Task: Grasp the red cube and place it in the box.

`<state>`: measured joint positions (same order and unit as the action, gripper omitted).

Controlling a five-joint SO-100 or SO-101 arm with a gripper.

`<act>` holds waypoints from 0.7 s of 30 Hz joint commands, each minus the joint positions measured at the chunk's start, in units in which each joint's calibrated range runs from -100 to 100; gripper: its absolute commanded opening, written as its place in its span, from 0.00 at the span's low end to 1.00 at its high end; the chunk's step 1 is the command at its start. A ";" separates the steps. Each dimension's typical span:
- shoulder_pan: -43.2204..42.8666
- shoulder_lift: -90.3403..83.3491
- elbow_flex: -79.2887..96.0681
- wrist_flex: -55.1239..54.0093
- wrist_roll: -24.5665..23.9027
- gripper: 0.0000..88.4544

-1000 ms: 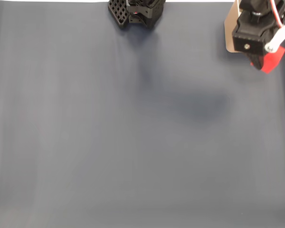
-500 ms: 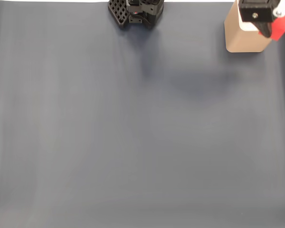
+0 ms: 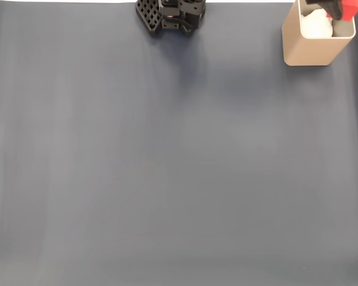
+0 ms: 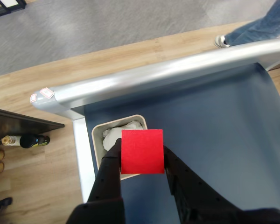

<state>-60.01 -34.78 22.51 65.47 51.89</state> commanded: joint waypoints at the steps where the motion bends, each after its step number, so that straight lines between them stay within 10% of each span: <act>1: -1.56 -3.69 1.76 -1.62 1.03 0.00; 21: -4.40 -5.60 9.06 -5.23 3.42 0.00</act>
<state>-63.87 -38.69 32.01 61.97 54.68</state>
